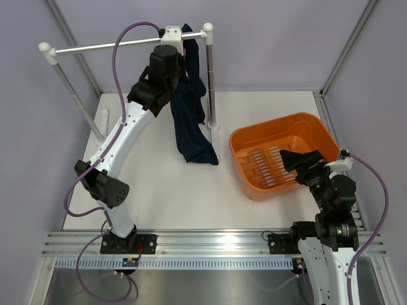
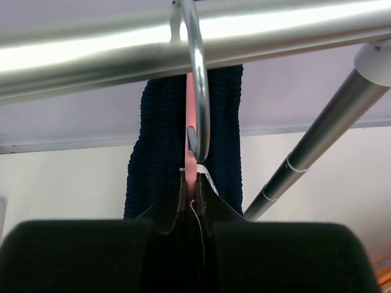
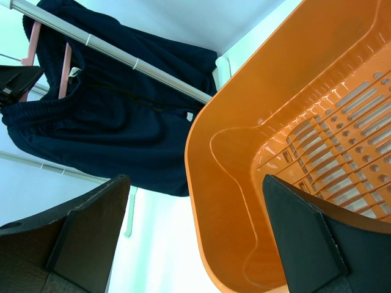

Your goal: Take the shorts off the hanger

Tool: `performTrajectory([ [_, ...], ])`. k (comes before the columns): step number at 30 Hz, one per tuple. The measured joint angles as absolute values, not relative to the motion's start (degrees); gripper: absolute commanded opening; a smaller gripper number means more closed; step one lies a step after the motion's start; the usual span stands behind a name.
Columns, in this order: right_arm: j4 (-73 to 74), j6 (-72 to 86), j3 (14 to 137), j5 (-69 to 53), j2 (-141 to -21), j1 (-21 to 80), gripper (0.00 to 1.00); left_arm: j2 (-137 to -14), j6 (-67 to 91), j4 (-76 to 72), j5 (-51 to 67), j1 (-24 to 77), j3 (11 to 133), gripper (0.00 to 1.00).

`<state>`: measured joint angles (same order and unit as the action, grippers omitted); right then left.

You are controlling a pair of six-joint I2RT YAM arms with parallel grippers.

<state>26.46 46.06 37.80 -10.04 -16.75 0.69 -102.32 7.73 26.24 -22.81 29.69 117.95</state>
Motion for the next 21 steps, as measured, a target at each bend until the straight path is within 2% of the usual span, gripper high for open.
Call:
performTrajectory([
  [7,26.4,46.1,37.8,-10.0,-16.7,0.7,1.0,-100.8,9.6,33.4,-22.6,29.7,123.1,0.0],
  [21,26.5,41.2,37.9,-10.7,-16.9,0.7,0.99,-92.9,14.0,45.6,-19.2,31.6,117.8,0.0],
])
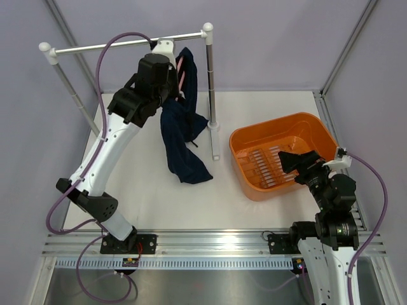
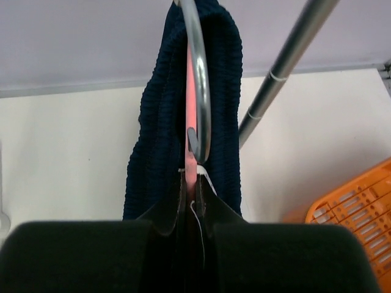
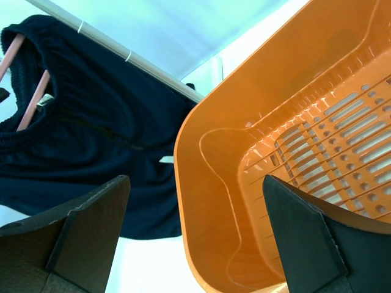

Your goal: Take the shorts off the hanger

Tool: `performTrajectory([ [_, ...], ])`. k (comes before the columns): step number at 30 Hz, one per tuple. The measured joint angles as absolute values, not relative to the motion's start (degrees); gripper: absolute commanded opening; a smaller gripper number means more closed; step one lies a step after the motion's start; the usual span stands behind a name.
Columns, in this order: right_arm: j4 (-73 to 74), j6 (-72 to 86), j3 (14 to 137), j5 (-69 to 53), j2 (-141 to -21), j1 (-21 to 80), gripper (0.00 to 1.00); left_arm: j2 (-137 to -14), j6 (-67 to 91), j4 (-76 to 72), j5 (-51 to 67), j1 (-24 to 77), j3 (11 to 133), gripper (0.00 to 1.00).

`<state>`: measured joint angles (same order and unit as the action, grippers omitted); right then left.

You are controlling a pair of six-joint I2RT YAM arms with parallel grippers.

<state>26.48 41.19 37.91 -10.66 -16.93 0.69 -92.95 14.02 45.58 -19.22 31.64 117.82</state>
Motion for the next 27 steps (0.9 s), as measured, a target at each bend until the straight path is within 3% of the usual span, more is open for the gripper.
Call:
performTrajectory([
  [7,24.7,37.6,38.6,-21.1,-24.4,0.7,0.92,-88.1,14.0,50.5,-19.3,37.9,107.1,0.0],
  [19,20.2,37.1,39.0,-32.5,-28.3,1.9,0.9,-64.2,14.9,51.9,-17.9,53.9,83.2,0.0],
  [25,19.5,36.2,42.2,-24.0,-35.3,21.5,0.86,-61.2,14.9,51.0,-17.8,55.5,77.6,0.0],
  [27,19.3,35.8,44.1,-18.8,-38.8,30.5,0.8,-61.3,14.9,50.8,-17.7,55.5,75.6,0.0],
])
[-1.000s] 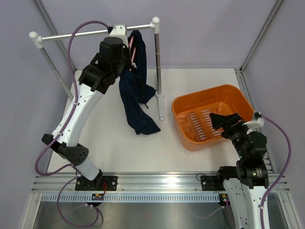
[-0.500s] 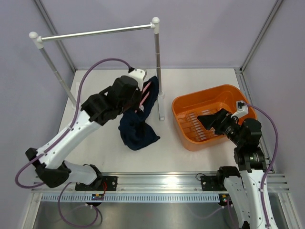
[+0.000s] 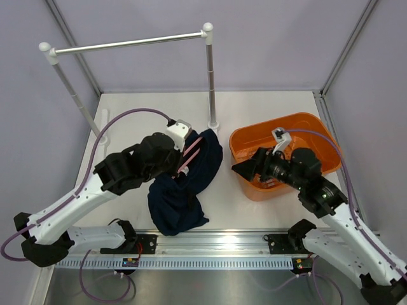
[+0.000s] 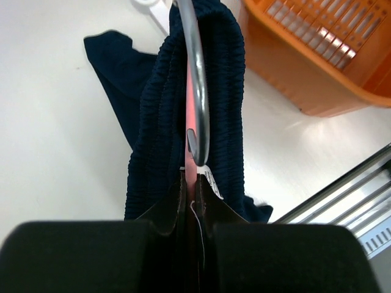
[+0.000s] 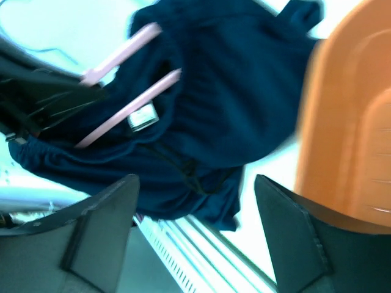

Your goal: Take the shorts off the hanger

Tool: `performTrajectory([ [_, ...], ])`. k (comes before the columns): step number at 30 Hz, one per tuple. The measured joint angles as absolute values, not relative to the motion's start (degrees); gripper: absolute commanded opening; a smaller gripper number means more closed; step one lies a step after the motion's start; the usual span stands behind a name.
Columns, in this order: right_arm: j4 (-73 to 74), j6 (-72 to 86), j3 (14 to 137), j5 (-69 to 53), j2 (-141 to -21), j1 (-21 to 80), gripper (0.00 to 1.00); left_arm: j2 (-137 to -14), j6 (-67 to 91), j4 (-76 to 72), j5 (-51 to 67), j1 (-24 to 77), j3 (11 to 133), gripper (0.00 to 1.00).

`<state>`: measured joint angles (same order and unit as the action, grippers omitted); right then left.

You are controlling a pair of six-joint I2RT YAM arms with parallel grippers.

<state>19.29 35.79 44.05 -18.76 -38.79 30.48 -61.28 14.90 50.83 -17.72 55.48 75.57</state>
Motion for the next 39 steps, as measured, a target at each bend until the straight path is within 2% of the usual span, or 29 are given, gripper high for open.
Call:
performTrajectory([
  [5,19.0,35.4,49.3,-6.4,-48.6,43.2,0.73,-61.3,15.0,50.5,-16.4,56.0,72.7,0.0],
  [11,19.0,34.9,54.7,5.3,-59.3,52.1,0.69,-59.2,15.5,49.6,-14.3,56.8,70.3,0.0],
  [14,18.7,34.7,56.8,8.8,-63.0,54.2,0.65,-57.3,16.0,49.5,-13.6,57.0,68.9,0.0],
  [22,17.4,34.3,58.7,13.9,-67.1,55.5,0.65,-52.8,17.3,49.7,-9.3,58.6,66.5,0.0],
  [25,17.2,34.1,59.4,14.4,-68.2,55.5,0.46,-51.3,17.6,49.7,-8.0,58.7,66.0,0.0],
  [26,17.0,34.1,59.5,14.5,-68.4,55.6,0.3,-50.9,17.7,49.7,-7.8,58.7,65.8,0.0],
  [28,16.6,34.0,59.6,14.5,-68.6,55.8,0.18,-50.3,17.9,49.8,-7.2,58.7,65.6,0.0],
  [29,16.5,34.2,59.6,14.6,-68.6,55.9,0.08,-50.0,17.9,49.8,-7.1,58.7,65.5,0.0],
  [30,16.4,34.2,59.6,14.9,-68.6,55.9,0.04,-49.9,17.9,49.9,-7.0,58.7,65.3,0.0],
  [32,16.5,34.4,59.6,15.7,-68.6,56.0,0.0,-49.8,17.9,49.9,-7.0,58.7,65.0,0.0],
  [39,22.3,35.1,60.6,22.3,-68.1,56.1,0.0,-48.7,17.8,49.5,-6.7,60.1,62.3,0.0],
])
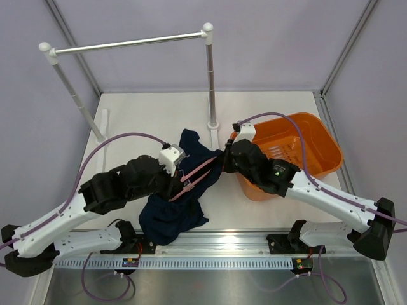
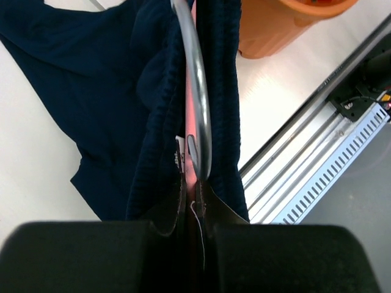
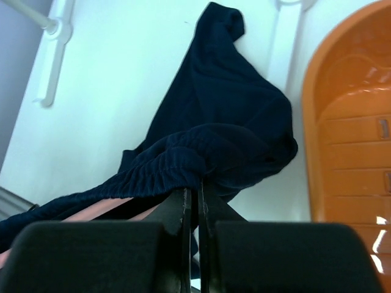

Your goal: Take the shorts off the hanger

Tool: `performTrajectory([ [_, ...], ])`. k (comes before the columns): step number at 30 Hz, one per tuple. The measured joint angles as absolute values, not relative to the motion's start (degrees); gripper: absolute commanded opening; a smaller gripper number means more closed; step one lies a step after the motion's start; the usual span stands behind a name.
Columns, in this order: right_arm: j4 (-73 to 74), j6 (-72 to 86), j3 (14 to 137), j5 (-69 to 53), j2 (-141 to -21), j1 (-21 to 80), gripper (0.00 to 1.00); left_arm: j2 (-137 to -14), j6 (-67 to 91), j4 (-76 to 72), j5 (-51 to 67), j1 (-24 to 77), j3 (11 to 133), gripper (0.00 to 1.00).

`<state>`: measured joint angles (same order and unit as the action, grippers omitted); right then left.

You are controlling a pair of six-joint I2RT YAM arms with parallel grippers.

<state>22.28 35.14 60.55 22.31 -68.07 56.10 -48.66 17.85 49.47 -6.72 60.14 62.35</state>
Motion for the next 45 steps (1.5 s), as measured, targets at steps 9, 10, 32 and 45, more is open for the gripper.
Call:
performTrajectory([
  [9,26.5,36.9,60.7,24.7,-64.1,54.3,0.0,-40.3,17.8,48.1,-2.4,61.2,59.2,0.0],
  [10,26.5,37.1,60.7,24.5,-63.7,53.9,0.0,-39.8,17.8,47.9,-2.1,61.2,59.2,0.0],
  [32,26.3,36.9,60.2,19.5,-66.0,52.8,0.0,-33.5,17.0,39.7,2.4,61.2,54.8,0.0],
  [45,26.6,34.3,63.4,27.6,-66.9,57.0,0.0,-33.3,19.0,34.9,-8.2,62.1,54.5,0.0],
])
